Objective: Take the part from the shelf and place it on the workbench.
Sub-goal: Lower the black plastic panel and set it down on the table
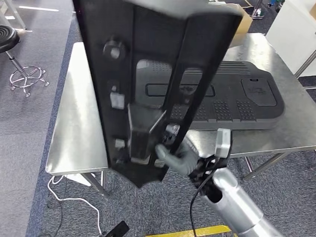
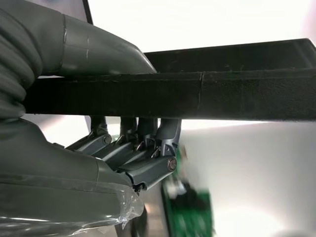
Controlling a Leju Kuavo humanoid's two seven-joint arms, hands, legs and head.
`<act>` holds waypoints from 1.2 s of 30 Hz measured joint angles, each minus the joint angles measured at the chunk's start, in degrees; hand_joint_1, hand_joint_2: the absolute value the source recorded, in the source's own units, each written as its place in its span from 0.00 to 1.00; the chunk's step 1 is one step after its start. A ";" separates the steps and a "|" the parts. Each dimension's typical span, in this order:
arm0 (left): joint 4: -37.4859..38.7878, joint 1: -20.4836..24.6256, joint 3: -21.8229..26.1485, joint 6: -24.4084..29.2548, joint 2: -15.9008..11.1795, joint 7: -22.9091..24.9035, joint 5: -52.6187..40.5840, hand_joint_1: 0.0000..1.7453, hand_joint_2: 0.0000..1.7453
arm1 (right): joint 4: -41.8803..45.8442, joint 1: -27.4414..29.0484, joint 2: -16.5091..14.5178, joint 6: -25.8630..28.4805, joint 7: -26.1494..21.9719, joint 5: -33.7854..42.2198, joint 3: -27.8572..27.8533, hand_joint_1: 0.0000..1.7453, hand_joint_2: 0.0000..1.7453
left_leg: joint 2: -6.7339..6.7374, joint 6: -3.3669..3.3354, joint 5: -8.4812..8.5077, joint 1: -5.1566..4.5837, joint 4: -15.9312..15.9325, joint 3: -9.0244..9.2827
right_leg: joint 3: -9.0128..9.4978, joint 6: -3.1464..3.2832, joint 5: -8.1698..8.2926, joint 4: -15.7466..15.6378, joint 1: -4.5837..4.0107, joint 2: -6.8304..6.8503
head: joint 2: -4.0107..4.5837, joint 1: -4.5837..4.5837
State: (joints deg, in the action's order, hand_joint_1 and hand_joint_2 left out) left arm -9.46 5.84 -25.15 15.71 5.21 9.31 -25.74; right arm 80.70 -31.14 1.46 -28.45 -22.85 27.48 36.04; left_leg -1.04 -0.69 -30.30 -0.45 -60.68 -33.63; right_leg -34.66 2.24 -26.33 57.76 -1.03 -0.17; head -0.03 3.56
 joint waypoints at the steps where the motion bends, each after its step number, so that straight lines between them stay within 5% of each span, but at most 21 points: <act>1: 0.00 0.05 -0.14 -0.11 0.08 0.05 -0.01 0.00 1.00 | -0.31 -1.71 0.08 0.38 0.51 0.47 -1.24 1.00 1.00 | 0.06 0.28 -1.39 0.06 -2.28 -1.00 | 0.19 -0.13 0.17 -0.41 0.26 0.16 | 0.01 0.03; 3: 0.00 0.34 -0.33 -0.15 0.20 0.07 0.01 0.00 1.00 | -0.95 -4.09 0.24 0.76 1.11 1.05 -3.07 1.00 1.00 | 0.18 0.99 -4.60 0.46 -9.36 -4.27 | 0.25 -0.17 0.18 -0.49 0.34 0.48 | 0.00 0.06; 5: 0.00 0.72 -0.47 -0.15 0.20 0.07 0.01 0.00 1.00 | -1.52 -4.97 0.36 0.98 1.35 1.12 -3.92 1.00 1.00 | 0.35 1.67 -5.26 0.94 -13.62 -6.43 | 0.30 -0.35 0.05 -0.42 0.47 0.74 | 0.00 0.04; 6: 0.00 0.80 -0.56 -0.19 0.20 0.08 0.01 0.00 1.00 | -1.74 -5.13 0.40 1.27 1.41 1.09 -4.18 1.00 1.00 | 0.44 1.99 -3.98 1.19 -12.76 -6.21 | 0.35 -0.53 -0.07 -0.31 0.62 0.77 | 0.00 0.05; 9: 0.01 0.54 -0.97 -0.52 0.24 0.23 0.00 0.00 1.00 | -2.38 -6.63 0.55 3.37 1.58 0.98 -5.25 1.00 1.00 | 0.65 2.74 1.86 1.84 -3.28 -2.61 | 0.11 -1.42 -0.76 0.74 0.97 0.69 | 0.00 0.09; 11: 0.01 0.40 -1.15 -0.70 0.32 0.42 0.03 0.00 1.00 | -3.40 -9.22 0.95 5.54 2.31 0.72 -6.58 1.00 1.00 | 0.65 2.13 2.46 1.75 -0.40 -1.87 | -0.83 -2.04 -0.87 1.53 0.84 0.60 | 0.00 0.15; 15: 0.00 0.69 -1.33 -1.03 0.40 0.78 0.01 0.00 1.00 | -7.36 -15.78 1.89 10.98 4.38 -2.33 -9.62 1.00 1.00 | 0.39 0.38 2.43 1.56 0.10 -2.13 | -1.99 -2.91 -1.64 3.09 1.10 0.72 | 0.01 0.05; 18: 0.00 1.10 -1.60 -1.51 0.41 1.16 0.01 0.00 1.00 | -11.51 -21.12 2.31 14.76 5.68 -5.11 -11.59 1.00 1.00 | 0.42 -0.27 2.47 1.54 0.16 -1.99 | -6.43 -3.47 -6.14 12.75 1.18 0.63 | 0.01 -0.02; 20: 0.00 1.24 -1.87 -1.76 0.42 1.33 0.00 0.00 1.00 | -14.19 -23.60 2.42 16.67 6.29 -6.70 -12.53 1.00 1.00 | 0.38 -0.42 2.39 1.44 0.14 -1.85 | -9.35 -3.45 -7.44 18.34 1.16 0.56 | 0.00 -0.02; 22: 0.00 1.31 -2.16 -1.85 0.45 1.40 0.00 0.00 1.00 | -16.13 -25.27 2.53 17.63 6.54 -7.74 -13.10 1.00 1.00 | 0.19 -0.57 2.24 1.36 0.14 -1.51 | -8.47 -3.09 -4.63 15.63 1.12 0.42 | -0.01 -0.02; 25: 0.00 1.43 -2.53 -1.88 0.59 1.46 0.00 0.00 1.00 | -17.85 -27.32 2.59 17.97 6.56 -8.19 -13.57 1.00 1.00 | -0.04 -0.46 1.99 1.24 0.26 -1.30 | -3.90 -2.35 0.83 4.67 0.78 0.02 | 0.00 0.02; 30: 0.00 1.58 -2.66 -1.88 0.77 1.49 -0.05 0.00 1.00 | -19.43 -28.36 2.45 18.23 6.56 -8.71 -13.67 1.00 1.00 | -0.04 0.57 1.34 1.18 0.00 -1.85 | -2.60 -1.65 0.87 1.18 0.79 0.11 | 0.00 -0.03; 34: 0.00 1.86 -2.65 -1.76 0.73 1.49 -0.03 0.00 1.00 | -20.39 -28.85 2.32 24.60 6.72 -17.01 -13.11 1.00 1.00 | 0.13 1.12 -3.91 1.11 -11.53 -7.38 | -2.30 -1.30 0.97 0.56 1.10 0.29 | 0.00 0.06; 36: 0.00 2.09 -2.65 -1.75 0.68 1.58 -0.01 0.00 1.00 | -21.35 -29.05 2.31 32.49 7.74 -28.59 -11.58 1.00 1.00 | 0.16 1.41 -3.63 1.21 -14.21 -9.00 | -2.27 -1.32 0.93 0.61 1.12 0.31 | 0.00 0.05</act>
State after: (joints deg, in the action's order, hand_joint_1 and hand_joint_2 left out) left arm -9.46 7.92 -27.80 13.96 5.89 10.89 -25.74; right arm 59.34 -60.19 3.77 4.04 -15.11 -1.11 24.46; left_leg -0.88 0.72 -33.93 0.76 -74.89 -42.63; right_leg -36.93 0.92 -25.39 58.37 0.10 0.14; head -0.03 3.61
